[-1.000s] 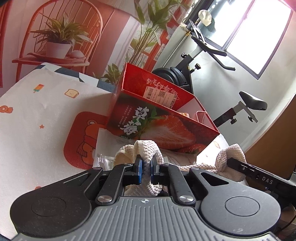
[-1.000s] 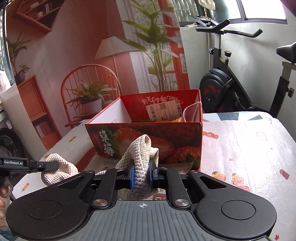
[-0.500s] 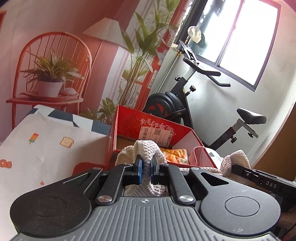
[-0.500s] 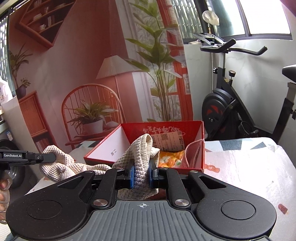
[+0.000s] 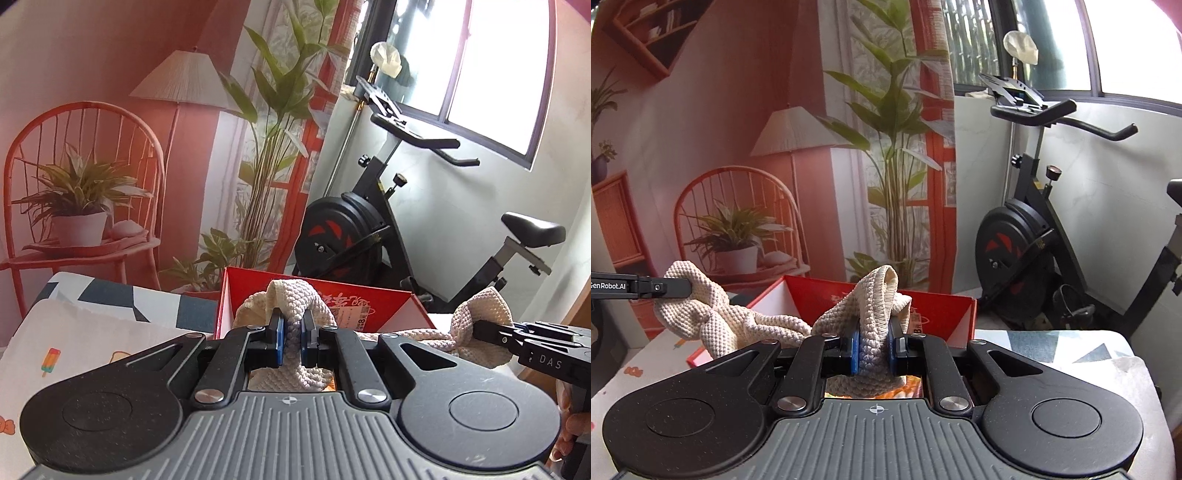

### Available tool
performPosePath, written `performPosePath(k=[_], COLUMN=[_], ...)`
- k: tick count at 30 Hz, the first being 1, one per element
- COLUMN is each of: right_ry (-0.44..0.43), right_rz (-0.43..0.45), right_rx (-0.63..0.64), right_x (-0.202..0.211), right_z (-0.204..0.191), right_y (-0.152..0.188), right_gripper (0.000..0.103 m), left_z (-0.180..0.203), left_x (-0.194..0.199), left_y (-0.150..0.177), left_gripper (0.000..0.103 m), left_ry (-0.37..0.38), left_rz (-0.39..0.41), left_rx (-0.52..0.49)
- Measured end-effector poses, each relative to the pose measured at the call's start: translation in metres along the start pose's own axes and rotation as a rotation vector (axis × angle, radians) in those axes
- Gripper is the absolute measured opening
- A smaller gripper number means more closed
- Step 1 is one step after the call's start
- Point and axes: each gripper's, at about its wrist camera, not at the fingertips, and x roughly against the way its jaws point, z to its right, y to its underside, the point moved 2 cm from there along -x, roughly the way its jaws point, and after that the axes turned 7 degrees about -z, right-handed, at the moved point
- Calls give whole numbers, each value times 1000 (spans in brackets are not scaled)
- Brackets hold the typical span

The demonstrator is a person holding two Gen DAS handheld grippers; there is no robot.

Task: Organize soft objects
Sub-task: 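Carry the beige knit cloth over the red box with both grippers, then open both grippers to drop the beige cloth into the box, then lower both tools onto the black dotted glove and close on it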

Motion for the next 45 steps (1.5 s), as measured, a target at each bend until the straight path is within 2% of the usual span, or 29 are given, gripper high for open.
performPosePath(k=[4, 9, 15, 20, 22, 25, 27, 29, 31, 32, 34, 40, 45], right_ry=[34, 57, 51, 53, 58, 84, 97, 102, 113, 117, 109, 66, 11], right_rz=[-75, -163, -221, -242, -243, -230, -205, -184, -158, -144, -115, -61, -39], right_rx=[2, 35, 27, 27, 23, 35, 53, 52, 42, 35, 12, -20, -60], right_x=[-37, -71, -90, -95, -94, -91, -86, -79, -71, -67, -56, -15, 20], right_z=[3, -4, -10, -10, -9, -9, -11, -11, -11, -12, -12, -19, -26], right_y=[2, 22, 42, 46, 46, 45, 45, 43, 41, 41, 41, 52, 75], right_gripper=[13, 13, 13, 13, 14, 21, 26, 29, 35, 40, 43, 43, 43], left_z=[7, 11, 11, 12, 11, 10, 10, 11, 13, 14, 17, 23, 14], left_x=[-38, -66, -83, -87, -88, -85, -81, -77, -70, -66, -56, -18, 19], left_y=[1, 11, 19, 21, 22, 21, 20, 17, 15, 14, 13, 20, 45], left_gripper=[9, 9, 9, 10, 10, 12, 20, 43, 49, 49, 49, 50, 50], left_ry=[-66, -67, -84, -93, -92, -83, -66, -61, -52, -45, -34, -1, 46], left_rz=[-103, -176, -234, -259, -268, -269, -260, -243, -219, -210, -197, -151, -141], left_rx=[-69, -118, -141, -156, -158, -165, -165, -156, -147, -147, -151, -163, -121])
